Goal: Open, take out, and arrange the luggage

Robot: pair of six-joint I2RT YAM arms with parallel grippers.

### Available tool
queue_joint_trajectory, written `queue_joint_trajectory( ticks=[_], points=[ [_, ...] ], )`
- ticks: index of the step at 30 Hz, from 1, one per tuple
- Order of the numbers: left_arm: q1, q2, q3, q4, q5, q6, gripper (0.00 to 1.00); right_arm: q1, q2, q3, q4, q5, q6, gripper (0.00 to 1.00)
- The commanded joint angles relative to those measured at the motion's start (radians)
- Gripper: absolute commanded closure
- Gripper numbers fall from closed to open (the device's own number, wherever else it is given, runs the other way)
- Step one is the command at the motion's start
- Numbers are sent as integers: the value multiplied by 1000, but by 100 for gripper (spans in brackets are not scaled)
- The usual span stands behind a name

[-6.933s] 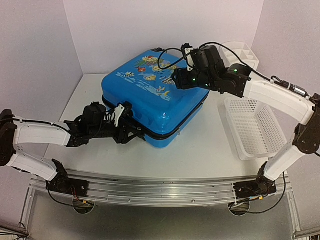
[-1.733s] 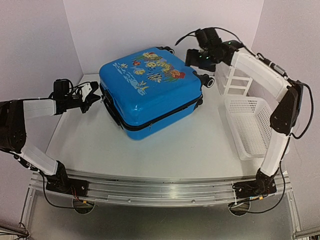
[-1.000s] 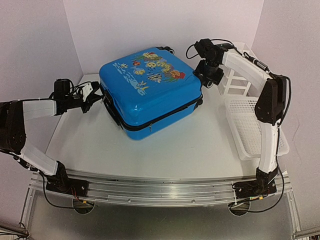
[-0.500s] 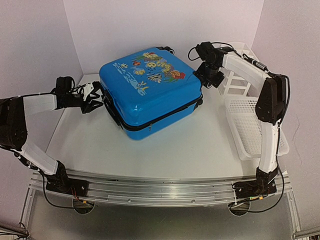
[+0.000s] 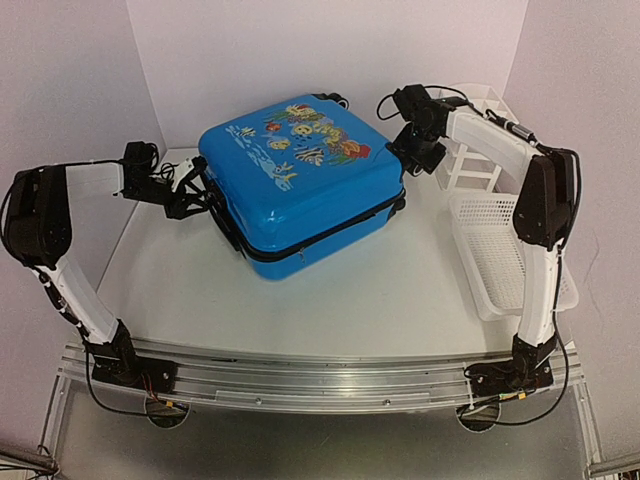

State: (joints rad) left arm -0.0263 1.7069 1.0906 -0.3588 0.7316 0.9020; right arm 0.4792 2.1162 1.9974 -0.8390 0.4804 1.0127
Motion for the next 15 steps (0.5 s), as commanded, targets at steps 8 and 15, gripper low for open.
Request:
queue_joint_trajectory(
  ticks=[8,15],
  points=[
    [-41,75,92,-18,11,-2,64,31,2,-62,-47,-98,-60,32],
    [-60,94,113,-20,22,-4,100,30,-7,-75,-40,-99,-60,34]
  ],
)
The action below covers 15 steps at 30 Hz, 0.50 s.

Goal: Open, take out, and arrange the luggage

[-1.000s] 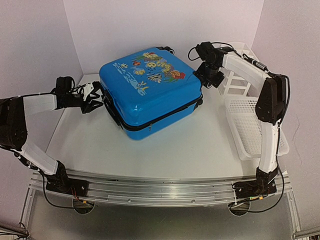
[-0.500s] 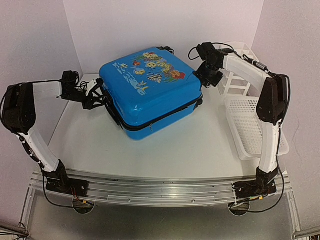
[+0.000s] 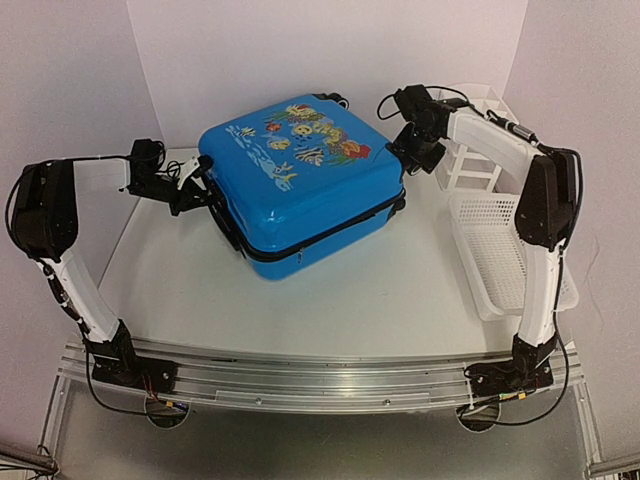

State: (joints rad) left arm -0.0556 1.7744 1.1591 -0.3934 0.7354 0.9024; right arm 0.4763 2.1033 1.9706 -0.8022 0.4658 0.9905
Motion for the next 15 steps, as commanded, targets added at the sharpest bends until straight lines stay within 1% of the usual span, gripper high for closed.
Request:
queue_joint_trajectory(
  ticks=[1,3,6,11,12,15],
  points=[
    [-31,25,48,5,24,-2,100,33,5,-51,-76,-85,-38,34],
    [-32,21,55,-18,34,-1,100,33,5,-54,-73,-87,-41,38],
    [-26,8,66,-30,32,-21,100,33,9,-54,-71,-99,-49,49],
    [-20,-25,63,-2,-4,-52,100,35,14,-67,-71,-105,-52,55],
    [-20,-32,60,8,-10,-53,100,35,12,-73,-71,-102,-52,58],
    [-16,-39,57,34,-42,-68,100,35,-1,-97,-71,-89,-56,74]
  ],
)
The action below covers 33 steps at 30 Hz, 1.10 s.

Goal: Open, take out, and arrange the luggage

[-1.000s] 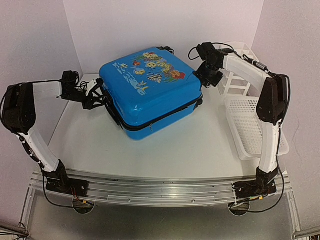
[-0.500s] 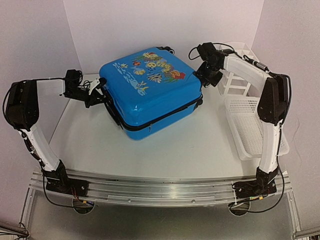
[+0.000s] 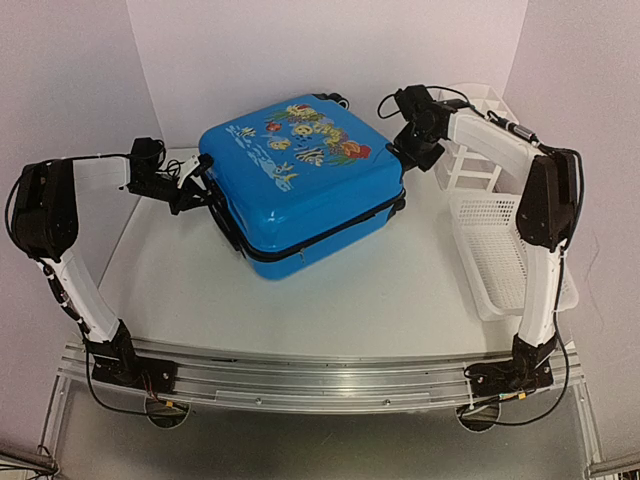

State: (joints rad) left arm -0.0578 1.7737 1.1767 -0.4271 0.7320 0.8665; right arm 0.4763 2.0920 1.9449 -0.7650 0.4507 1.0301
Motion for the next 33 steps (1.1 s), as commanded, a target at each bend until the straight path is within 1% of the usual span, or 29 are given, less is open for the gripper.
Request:
queue_joint_trajectory(
  ticks=[1,3,5,9,13,15,21,24,27,30,33],
  points=[
    [-9,-38,39,90,-54,-51,100,35,6,-80,-108,-75,-104,78],
    [2,-37,40,130,-81,-90,100,35,-6,-97,-108,-81,-127,87],
    [15,-36,44,159,-100,-100,100,35,-22,-118,-105,-96,-188,100],
    [37,-27,58,184,-124,-66,100,35,-69,-168,-92,-149,-362,100],
    [56,11,102,200,-134,-34,100,28,-121,-252,-88,-191,-464,100],
    [85,35,133,202,-137,-12,100,21,-135,-283,-81,-228,-513,100],
    [102,87,226,155,-122,108,100,-24,-148,-322,-71,-333,-651,100],
    [98,64,241,72,-72,197,100,-48,-142,-291,-71,-356,-688,100],
    [78,10,213,5,-35,230,100,-49,-110,-204,-72,-414,-721,100],
    [40,-59,153,-36,-10,251,100,-49,-91,-135,-79,-422,-726,100],
    [-11,-128,79,-55,1,266,100,-49,-101,-117,-85,-397,-732,100]
  ],
)
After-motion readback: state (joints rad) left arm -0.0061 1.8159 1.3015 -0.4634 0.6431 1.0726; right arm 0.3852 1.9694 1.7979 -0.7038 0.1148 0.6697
